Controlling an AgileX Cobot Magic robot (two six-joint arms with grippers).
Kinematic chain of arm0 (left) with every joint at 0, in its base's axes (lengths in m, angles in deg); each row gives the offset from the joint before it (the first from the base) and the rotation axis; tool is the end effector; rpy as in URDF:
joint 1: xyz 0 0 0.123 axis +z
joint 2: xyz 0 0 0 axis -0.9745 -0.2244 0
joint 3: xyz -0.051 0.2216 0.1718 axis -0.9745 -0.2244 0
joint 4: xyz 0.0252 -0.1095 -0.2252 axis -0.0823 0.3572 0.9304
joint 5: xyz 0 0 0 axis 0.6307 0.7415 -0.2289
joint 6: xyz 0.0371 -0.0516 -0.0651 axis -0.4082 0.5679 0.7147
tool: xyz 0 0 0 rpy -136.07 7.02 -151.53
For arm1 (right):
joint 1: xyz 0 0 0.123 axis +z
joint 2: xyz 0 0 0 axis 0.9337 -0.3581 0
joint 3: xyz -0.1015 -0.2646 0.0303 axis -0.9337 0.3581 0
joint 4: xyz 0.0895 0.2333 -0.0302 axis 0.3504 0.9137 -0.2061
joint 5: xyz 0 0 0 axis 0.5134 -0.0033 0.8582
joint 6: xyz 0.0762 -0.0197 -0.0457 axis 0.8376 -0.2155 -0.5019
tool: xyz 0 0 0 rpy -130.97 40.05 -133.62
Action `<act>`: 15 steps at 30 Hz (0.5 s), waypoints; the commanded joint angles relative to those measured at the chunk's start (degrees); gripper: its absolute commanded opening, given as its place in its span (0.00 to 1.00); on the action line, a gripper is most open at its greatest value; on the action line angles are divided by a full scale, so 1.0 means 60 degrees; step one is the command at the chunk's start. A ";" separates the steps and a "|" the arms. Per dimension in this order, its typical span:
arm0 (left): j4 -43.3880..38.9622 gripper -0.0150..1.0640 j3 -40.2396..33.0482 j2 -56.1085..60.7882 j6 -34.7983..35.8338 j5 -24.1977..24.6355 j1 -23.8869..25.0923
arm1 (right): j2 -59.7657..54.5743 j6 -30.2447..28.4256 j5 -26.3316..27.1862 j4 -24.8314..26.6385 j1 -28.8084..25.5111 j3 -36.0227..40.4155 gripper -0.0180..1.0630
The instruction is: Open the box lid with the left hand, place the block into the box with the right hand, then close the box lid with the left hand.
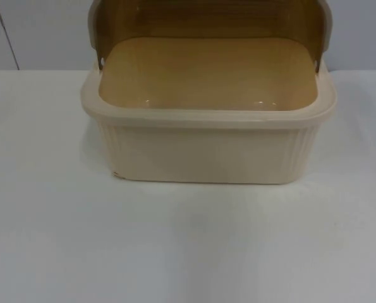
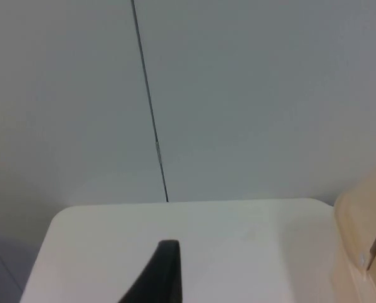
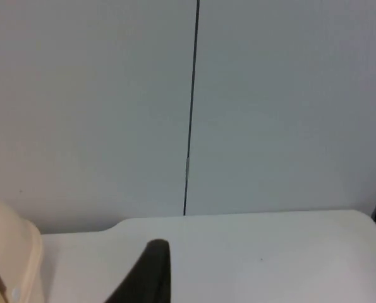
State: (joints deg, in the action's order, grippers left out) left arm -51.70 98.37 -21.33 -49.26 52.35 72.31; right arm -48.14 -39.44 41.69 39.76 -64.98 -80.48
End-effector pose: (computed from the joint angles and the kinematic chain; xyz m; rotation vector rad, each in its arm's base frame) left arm 0.1817 -0.0057 0.3974 0.0097 1.8759 0.0404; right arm 0.1478 -0.0096 0.4403 0.0648 1.8174 -0.1731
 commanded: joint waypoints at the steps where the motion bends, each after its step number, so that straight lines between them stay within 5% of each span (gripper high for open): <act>1: 0.0196 0.99 0.0078 -0.0152 -0.0470 -0.0070 -0.0113 | 0.0055 0.0008 0.0309 -0.0206 -0.0082 0.0011 0.99; 7: 0.0280 0.99 0.0788 -0.1223 -0.1176 -0.0067 -0.0622 | 0.0055 0.0084 0.0370 -0.0117 -0.0082 0.0011 0.99; 12: 0.0885 0.99 0.2631 -0.2859 -0.1536 -0.0327 -0.1251 | 0.0055 0.0058 0.0352 -0.0117 -0.0082 0.0011 0.99; 15: 0.1167 0.99 0.3896 -0.3999 -0.2949 -0.0305 -0.1967 | 0.0055 0.0012 0.0316 -0.0139 -0.0082 0.0011 0.99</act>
State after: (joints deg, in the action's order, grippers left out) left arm -46.89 117.11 -40.92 -61.90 51.04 63.33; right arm -48.14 -39.32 42.92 39.28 -64.98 -80.48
